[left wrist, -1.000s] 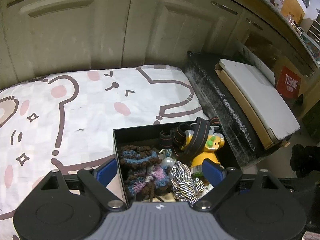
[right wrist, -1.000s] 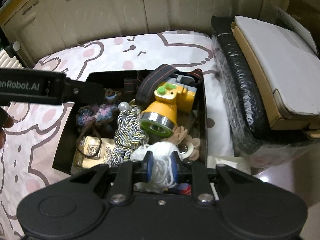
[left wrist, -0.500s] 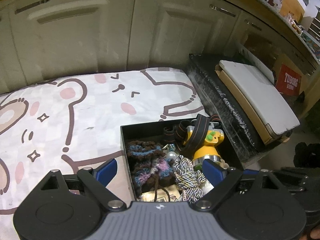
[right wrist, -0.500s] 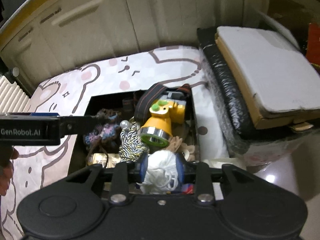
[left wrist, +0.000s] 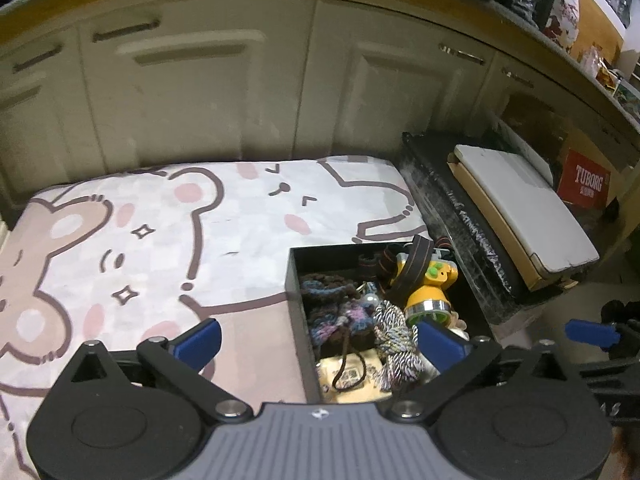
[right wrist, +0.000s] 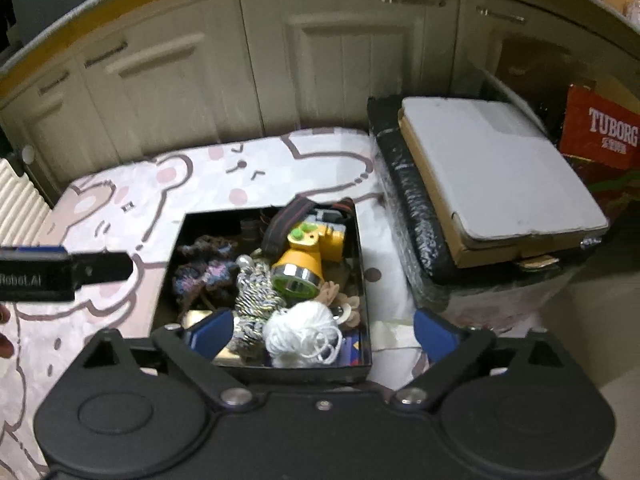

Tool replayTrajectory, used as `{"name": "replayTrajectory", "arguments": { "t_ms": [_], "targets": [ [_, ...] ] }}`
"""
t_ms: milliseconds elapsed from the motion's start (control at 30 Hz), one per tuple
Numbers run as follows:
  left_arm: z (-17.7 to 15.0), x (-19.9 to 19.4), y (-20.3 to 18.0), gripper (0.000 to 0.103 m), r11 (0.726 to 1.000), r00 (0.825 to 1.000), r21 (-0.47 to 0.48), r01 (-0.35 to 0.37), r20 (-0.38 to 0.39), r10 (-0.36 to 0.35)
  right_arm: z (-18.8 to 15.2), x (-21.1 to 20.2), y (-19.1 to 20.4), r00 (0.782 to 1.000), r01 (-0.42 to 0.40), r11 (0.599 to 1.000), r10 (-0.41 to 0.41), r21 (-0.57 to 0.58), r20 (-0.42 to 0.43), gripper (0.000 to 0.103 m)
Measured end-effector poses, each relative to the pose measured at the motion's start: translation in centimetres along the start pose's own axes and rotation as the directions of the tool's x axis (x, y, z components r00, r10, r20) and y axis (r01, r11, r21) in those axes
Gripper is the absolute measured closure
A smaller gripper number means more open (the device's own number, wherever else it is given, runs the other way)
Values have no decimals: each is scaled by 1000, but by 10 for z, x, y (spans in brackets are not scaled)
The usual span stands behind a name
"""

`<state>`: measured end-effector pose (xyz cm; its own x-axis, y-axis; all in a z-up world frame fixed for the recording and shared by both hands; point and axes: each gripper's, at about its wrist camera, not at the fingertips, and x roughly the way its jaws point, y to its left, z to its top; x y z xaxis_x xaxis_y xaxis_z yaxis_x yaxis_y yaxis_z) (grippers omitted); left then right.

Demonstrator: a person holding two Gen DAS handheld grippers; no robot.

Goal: Organize objects

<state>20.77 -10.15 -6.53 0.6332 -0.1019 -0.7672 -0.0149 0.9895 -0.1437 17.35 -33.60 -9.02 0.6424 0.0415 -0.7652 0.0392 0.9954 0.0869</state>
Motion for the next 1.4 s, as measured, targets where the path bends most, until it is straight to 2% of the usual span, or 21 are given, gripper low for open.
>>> {"name": "replayTrajectory", "arguments": {
  "t_ms": [267, 433, 567, 700, 867, 1033, 1133, 1267, 1333, 1400],
  "targets": [
    [-9, -47, 1, 0, 999, 998, 22, -37, 58, 35, -1, -42, 24, 998, 23, 998, -19, -50, 65, 1],
    [-12, -79, 5, 0, 1000, 995, 14, -27, 91, 26, -3, -74, 30, 994, 29, 998, -22, -63, 110, 0],
    [-18, -102, 4, 0, 997, 991, 34, -74, 116, 70, -7, -95, 30, 991, 57, 996, -48, -71, 124, 0],
    [-29, -123, 4, 0, 994, 987, 60, -92, 141, 83, -13, -116, 27, 990, 64, 994, -52, -86, 133, 0],
    [-44, -140, 2, 0, 988, 982, 77, -136, 142, 124, -28, -138, 25, 987, 74, 993, -61, -88, 148, 0],
    [-60, -154, -2, 0, 982, 977, 112, -151, 166, 131, -44, -154, 28, 985, 82, 992, -67, -96, 157, 0],
    [-69, -161, -3, 0, 984, 981, 122, -130, 161, 109, -52, -160, 30, 985, 85, 993, -71, -84, 160, 0],
    [-82, -162, -5, 0, 986, 988, 126, -111, 122, 96, -64, -169, 28, 988, 38, 999, -32, -33, 151, 0],
    [-89, -160, -5, 0, 986, 991, 129, -105, 102, 92, -68, -170, 29, 989, 53, 999, -51, -9, 141, 0],
    [-94, -159, -6, 0, 984, 990, 136, -115, 92, 103, -72, -171, 32, 983, 102, 995, -101, 0, 152, 0]
  ]
}}
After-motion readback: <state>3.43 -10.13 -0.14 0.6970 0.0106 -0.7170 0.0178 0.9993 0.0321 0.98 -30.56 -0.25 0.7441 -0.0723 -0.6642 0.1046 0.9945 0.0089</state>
